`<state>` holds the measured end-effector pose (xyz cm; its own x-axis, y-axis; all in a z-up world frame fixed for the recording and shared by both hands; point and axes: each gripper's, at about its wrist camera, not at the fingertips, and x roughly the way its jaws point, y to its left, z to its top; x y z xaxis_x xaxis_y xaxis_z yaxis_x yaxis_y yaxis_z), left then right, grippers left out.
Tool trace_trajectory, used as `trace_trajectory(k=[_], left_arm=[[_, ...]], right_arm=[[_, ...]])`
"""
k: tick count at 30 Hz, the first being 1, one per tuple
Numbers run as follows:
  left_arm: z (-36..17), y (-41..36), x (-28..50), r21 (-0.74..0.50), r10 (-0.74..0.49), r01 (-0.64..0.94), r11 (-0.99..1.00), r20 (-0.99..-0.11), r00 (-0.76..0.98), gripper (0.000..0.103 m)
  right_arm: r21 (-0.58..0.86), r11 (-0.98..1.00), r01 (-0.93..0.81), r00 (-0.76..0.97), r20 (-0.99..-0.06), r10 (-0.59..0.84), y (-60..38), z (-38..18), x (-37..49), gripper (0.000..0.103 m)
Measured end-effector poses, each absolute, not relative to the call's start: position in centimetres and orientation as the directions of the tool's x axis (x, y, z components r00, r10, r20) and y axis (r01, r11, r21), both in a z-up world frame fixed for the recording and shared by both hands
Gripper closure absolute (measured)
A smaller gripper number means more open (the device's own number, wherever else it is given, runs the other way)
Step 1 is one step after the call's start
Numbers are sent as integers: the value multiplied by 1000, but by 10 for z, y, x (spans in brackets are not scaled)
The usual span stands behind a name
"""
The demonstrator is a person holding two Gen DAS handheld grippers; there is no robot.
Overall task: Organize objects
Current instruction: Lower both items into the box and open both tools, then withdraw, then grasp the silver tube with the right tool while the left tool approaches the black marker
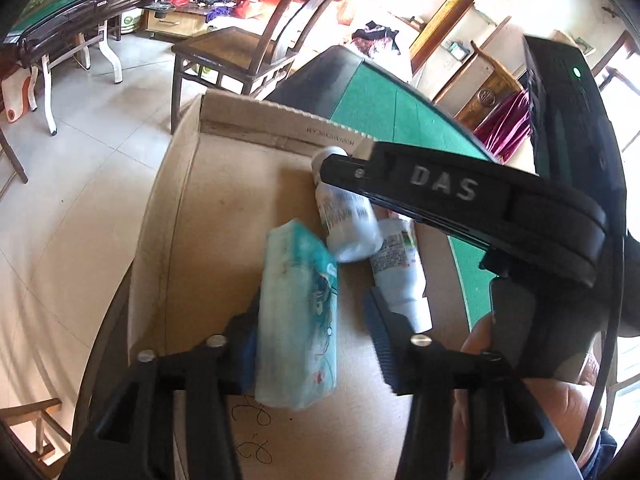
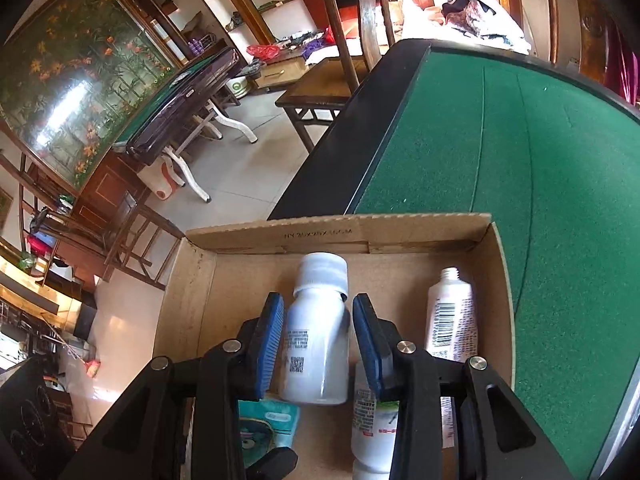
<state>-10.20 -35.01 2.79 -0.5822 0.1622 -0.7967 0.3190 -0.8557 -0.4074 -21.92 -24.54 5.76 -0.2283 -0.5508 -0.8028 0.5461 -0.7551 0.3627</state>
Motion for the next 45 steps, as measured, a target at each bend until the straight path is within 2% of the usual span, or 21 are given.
trace_trajectory(k=[6,8,12,17,19,23,29,35,37,39,45], left_arm=[[35,-348,-85,-440,190,285,-851,-765,-615,52],[40,-341,-77,-428,175,265,-864,-748,-640,51],[47,-314,-62,-360,118,223,-906,-721,-682,42],[38,-279,-62,-239,58,193,-952,-758,-649,42],[32,-272,-62,-197,34,194,-961,-780,-625,42],[28,-263,-48,-181,20,205,-962,-795,-606,42],[26,-237,-9,-127,-3,178,-976,-808,-589,42],[63,-213,33,-88,-71,200,-976,-738,-671,39],[82,-201,43,-133,-45,193,-972,-703,-710,29],[95,-186,45,-184,19,145,-972,-680,-733,24],[94,-131,38,-228,138,31,-973,-684,-716,24]], right_arm=[[422,-726,542,-241,-750,-616,-219,82,-211,60],[429,-717,550,-260,-728,-635,-202,94,-203,55],[439,-702,561,-283,-695,-661,-158,107,-184,53],[452,-691,564,-298,-669,-681,-94,119,-155,52],[453,-691,564,-314,-656,-687,-63,121,-141,48],[457,-693,558,-319,-653,-687,-3,117,-114,43],[430,-717,548,-318,-686,-654,74,94,-79,43],[408,-739,536,-336,-700,-630,133,75,-79,43],[368,-748,553,-325,-731,-600,137,68,-86,43],[360,-722,591,-293,-738,-608,136,59,-90,42],[274,-669,691,-254,-775,-579,100,42,-102,43]])
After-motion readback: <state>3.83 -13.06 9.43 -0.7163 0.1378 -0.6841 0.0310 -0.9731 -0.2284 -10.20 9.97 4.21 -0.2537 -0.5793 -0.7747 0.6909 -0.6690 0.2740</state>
